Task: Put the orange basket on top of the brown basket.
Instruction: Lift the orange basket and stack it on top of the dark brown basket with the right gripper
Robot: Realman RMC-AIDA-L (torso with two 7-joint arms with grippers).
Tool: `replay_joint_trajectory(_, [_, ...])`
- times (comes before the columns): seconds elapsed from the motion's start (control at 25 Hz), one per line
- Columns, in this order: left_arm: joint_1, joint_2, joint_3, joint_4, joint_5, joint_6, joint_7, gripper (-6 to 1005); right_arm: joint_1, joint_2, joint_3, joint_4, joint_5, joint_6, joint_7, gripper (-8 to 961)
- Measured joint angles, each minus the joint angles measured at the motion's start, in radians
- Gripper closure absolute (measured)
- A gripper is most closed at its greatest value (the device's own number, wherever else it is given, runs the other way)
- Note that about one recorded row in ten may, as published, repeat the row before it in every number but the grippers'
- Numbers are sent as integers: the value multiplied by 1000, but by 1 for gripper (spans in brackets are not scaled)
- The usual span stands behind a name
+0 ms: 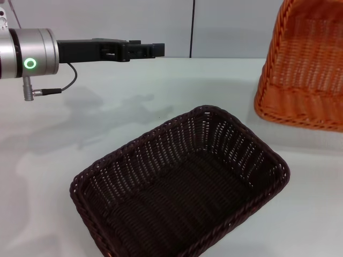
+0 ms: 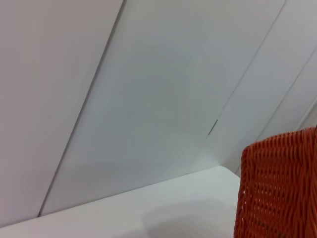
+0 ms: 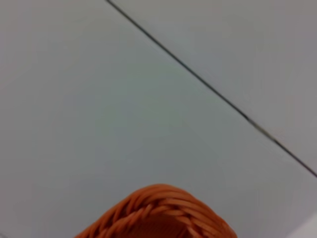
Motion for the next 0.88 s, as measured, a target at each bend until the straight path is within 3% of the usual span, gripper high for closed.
replay_joint_trajectory(0.24, [12,-3,-4,6,-21,13,17,159,4,1,-1,12,73,-29,-31,731])
replay_joint_trajectory(0.68, [33,-2,-6,14,-95,36,67,159,65,-10,-20,9,181,-329,4,696])
replay_joint_trajectory(0.88, [50,2,-5,53,-148,85,104,159,87,-10,-98,17,178,-409,49,680])
